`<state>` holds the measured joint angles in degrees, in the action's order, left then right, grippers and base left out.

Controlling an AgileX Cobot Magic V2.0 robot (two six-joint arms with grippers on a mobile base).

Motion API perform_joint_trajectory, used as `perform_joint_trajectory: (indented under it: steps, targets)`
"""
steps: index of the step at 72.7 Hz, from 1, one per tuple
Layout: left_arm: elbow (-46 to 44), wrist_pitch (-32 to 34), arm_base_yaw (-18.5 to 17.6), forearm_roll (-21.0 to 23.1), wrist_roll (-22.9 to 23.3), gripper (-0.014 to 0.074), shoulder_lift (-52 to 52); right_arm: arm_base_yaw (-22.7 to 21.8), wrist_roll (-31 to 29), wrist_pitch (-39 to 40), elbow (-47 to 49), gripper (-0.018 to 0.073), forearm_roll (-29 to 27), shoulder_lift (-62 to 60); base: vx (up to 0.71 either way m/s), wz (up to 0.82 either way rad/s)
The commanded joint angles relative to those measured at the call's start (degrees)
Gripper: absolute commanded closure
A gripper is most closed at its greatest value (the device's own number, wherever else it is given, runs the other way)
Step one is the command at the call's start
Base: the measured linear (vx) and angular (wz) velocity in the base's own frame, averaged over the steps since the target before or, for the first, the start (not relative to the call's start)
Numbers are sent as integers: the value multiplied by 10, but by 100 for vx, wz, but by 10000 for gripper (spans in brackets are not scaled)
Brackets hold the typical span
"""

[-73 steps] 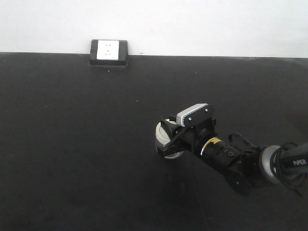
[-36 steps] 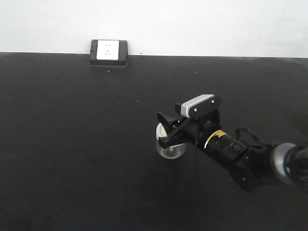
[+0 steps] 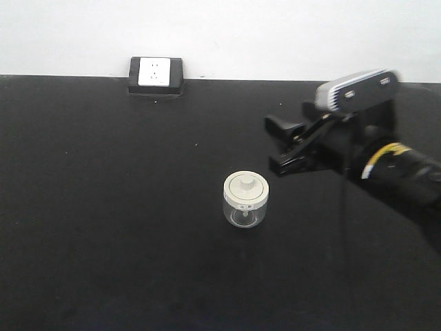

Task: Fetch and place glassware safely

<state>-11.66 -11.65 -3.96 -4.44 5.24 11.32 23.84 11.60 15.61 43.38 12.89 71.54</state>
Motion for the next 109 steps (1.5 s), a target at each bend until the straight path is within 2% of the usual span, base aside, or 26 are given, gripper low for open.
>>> perform_joint_trajectory:
  steps: [1, 23, 43, 65, 78, 93, 98, 103, 109]
  targets:
    - [-16, 40, -3, 0, 4, 603, 12, -1, -7, -22, 12, 95, -2, -80, 0, 0]
    - [-16, 40, -3, 0, 4, 603, 12, -1, -8, -187, 5, 95, 13, -284, 0, 0]
    - [-16, 40, -3, 0, 4, 603, 12, -1, -15, -240, -98, 95, 7, -493, 0, 0]
    - [-16, 40, -3, 0, 4, 603, 12, -1, -15, -387, -174, 95, 11, -713, 0, 0]
    - [-16, 40, -3, 0, 4, 603, 10, -2, -15, -417, -201, 95, 17, -714, 0, 0]
    - [-16, 39, -3, 0, 4, 603, 11, -2, -14, -415, -214, 98, 19, -698, 0, 0]
    - [-16, 39, -3, 0, 4, 603, 11, -2, -14, -411, -214, 126, 23, -698, 0, 0]
    - [-16, 39, -3, 0, 4, 603, 11, -2, -14, -410, -214, 198, 26, -698, 0, 0]
    - [-16, 39, -3, 0, 4, 603, 11, -2, -14, -406, -214, 350, 28, -698, 0, 0]
